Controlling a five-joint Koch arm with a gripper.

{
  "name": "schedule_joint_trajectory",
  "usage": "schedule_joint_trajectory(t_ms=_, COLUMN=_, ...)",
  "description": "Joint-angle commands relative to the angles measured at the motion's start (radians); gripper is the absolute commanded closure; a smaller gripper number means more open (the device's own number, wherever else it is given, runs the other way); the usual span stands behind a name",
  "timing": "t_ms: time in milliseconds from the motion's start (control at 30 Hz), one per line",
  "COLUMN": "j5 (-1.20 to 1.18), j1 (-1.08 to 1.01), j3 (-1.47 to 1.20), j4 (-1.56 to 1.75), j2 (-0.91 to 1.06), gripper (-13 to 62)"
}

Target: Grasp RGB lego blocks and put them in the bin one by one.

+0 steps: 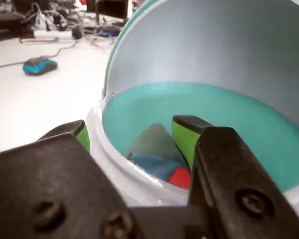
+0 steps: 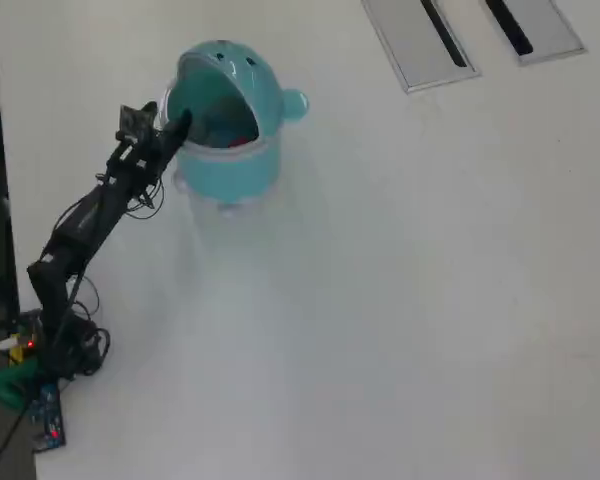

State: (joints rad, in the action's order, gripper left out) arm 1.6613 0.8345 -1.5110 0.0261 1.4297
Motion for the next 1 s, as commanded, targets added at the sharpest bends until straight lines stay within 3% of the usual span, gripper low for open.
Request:
schedule_joint_trajectory(t_ms=0, j5=0.005, j1=0.020, j3=0.000, j4=0.080, j2=0.120, gripper=18.4)
schedule_joint_trajectory(t_ms=533, j5=-0.051, j1=-0.003, j3=-0.416, j4=0.081, j2=0.551, gripper=17.6)
schedule_joint_trajectory(t_ms=967, j5=-0.245, j1=-0.064, j3=-0.558, j4=0.081, j2=0.755, gripper=16.3)
